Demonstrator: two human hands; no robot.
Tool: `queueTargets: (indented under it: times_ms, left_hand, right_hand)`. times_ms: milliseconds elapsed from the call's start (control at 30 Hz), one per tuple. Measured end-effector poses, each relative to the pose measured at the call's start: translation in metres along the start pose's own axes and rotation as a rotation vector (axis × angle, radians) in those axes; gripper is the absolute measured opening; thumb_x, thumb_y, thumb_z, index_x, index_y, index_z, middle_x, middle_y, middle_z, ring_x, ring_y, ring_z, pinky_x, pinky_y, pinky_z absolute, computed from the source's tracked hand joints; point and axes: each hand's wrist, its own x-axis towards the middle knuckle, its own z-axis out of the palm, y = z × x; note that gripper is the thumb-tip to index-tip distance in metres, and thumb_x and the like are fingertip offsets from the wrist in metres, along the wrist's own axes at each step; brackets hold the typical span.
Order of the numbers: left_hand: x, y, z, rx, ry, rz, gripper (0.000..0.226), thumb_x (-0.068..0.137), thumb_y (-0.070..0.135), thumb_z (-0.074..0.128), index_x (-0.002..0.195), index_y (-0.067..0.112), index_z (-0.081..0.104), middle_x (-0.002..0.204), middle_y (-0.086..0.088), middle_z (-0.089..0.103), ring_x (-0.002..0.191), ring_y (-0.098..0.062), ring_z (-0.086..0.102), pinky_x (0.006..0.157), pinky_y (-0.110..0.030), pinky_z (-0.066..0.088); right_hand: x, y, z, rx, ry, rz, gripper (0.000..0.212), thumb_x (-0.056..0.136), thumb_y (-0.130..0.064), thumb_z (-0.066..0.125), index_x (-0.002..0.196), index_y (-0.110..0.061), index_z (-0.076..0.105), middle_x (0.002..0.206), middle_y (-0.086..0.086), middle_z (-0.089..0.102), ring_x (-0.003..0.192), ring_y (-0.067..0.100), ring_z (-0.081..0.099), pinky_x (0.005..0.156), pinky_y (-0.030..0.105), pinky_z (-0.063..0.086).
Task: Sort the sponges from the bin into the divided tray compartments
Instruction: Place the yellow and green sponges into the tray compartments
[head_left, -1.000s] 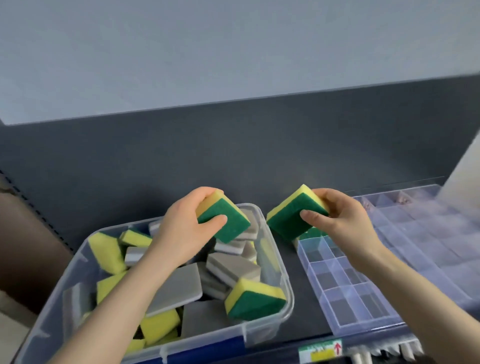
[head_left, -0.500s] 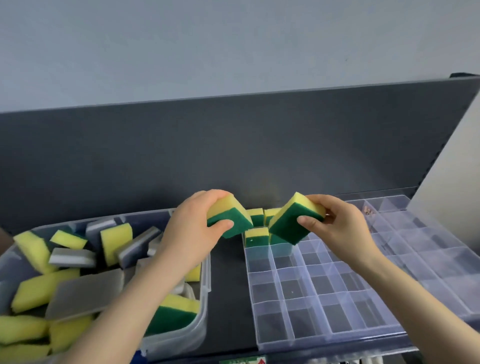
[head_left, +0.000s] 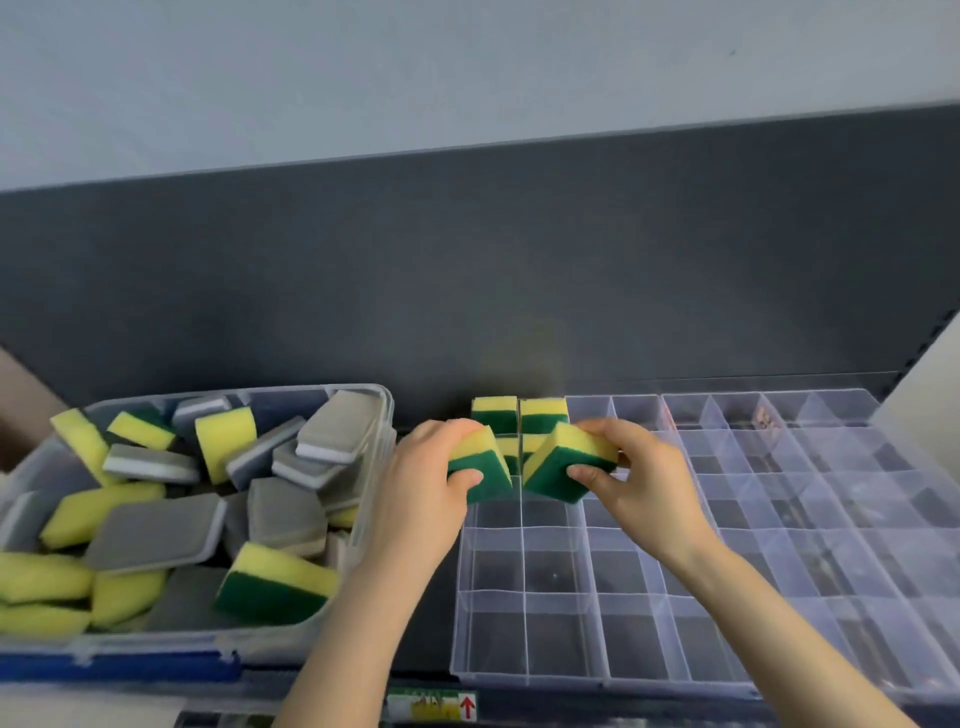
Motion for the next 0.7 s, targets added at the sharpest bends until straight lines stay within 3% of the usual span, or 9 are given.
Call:
queueTargets:
  times_ms: [233, 433, 700]
  left_hand:
    - [0.002, -0.010, 0.016, 0.006, -0.059, 0.013, 0.043, 0.091, 0.014, 0.061, 0.132, 0.026, 0.054, 0.127, 0.011, 0.052, 0.113, -0.008, 0.049, 0.087, -0.012, 0.033]
    - [0.000, -0.023, 0.032, -0.020, -0.120, 0.049, 0.043, 0.089, 0.012, 0.062, 0.129, 0.027, 0.057, 0.124, 0.012, 0.053, 0.112, -0.007, 0.049, 0.088, -0.014, 0.035]
    - [0.001, -0.033, 0.046, -0.011, -0.210, 0.077, 0.045, 0.091, 0.012, 0.061, 0.132, 0.028, 0.054, 0.129, 0.011, 0.053, 0.119, -0.010, 0.048, 0.096, -0.022, 0.041]
  right_hand:
    - [-0.004, 0.007, 0.013, -0.038, 0.003, 0.053, 0.036, 0.077, -0.012, 0.074, 0.111, -0.020, 0.065, 0.104, -0.008, 0.066, 0.091, 0.012, 0.059, 0.083, 0.023, 0.048]
    - [-0.009, 0.005, 0.019, -0.149, -0.067, 0.086, 0.037, 0.080, -0.012, 0.070, 0.115, -0.019, 0.063, 0.107, -0.005, 0.064, 0.088, 0.016, 0.057, 0.080, 0.024, 0.047]
    - [-0.008, 0.005, 0.033, -0.296, -0.219, 0.066, 0.037, 0.083, -0.011, 0.064, 0.119, -0.019, 0.060, 0.114, -0.003, 0.062, 0.101, 0.021, 0.056, 0.083, 0.031, 0.048]
